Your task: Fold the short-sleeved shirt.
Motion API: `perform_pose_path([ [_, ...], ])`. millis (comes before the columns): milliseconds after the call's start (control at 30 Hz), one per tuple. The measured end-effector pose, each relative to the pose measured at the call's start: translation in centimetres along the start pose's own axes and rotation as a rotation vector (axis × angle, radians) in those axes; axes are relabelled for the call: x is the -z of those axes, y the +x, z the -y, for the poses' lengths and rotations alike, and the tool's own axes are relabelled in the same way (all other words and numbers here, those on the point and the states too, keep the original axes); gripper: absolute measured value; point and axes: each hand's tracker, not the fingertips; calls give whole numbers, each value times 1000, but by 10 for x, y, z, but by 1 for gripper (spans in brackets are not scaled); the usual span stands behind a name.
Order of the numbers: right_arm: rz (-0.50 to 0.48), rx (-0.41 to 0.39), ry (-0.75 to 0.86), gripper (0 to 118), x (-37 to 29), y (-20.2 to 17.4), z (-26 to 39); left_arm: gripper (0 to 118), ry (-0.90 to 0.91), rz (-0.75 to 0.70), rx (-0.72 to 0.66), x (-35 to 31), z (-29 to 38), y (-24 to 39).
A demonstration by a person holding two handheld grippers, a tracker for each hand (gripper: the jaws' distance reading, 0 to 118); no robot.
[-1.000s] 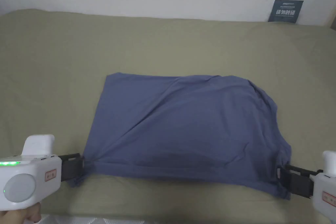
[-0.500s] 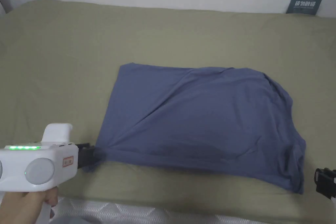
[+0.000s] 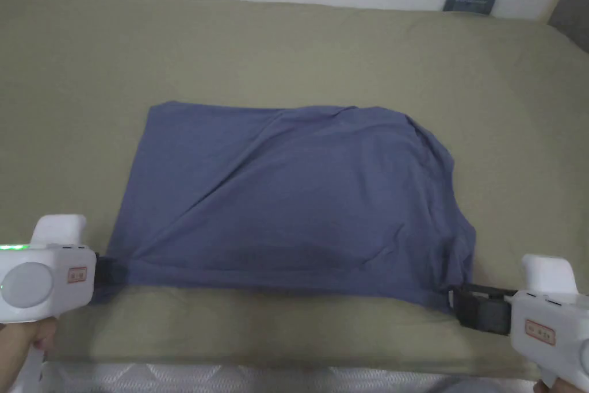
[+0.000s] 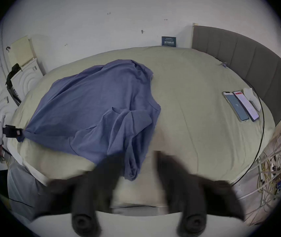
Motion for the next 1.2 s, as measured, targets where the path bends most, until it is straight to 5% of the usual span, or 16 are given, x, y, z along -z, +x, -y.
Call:
perform_pose_path([
  [100,38,-15,-54,102,18,-2,-11,3,16,-16,1,-6,-1,4],
  [133,42,-10,-56,84,25,0,-8,3,14,-16,2,-8,-2,5],
  [167,43,-15,-86,52,31,1,-12,3,15,-16,2,-9,-1,6],
  [267,33,13,-71,21,37,8,-11,3,12,-9,-7,-5,-4,-1],
  [367,-7,69,-48,14,29,8,-24,3,23,-6,-9,-5,-5,-3],
  [700,-12,45,58,10,13,6,-73,3,99,-7,-20,-9,-46,0],
  [1200,59,-61,-25,10,110,-5,-176,3,111,-43,20,54,-136,16],
])
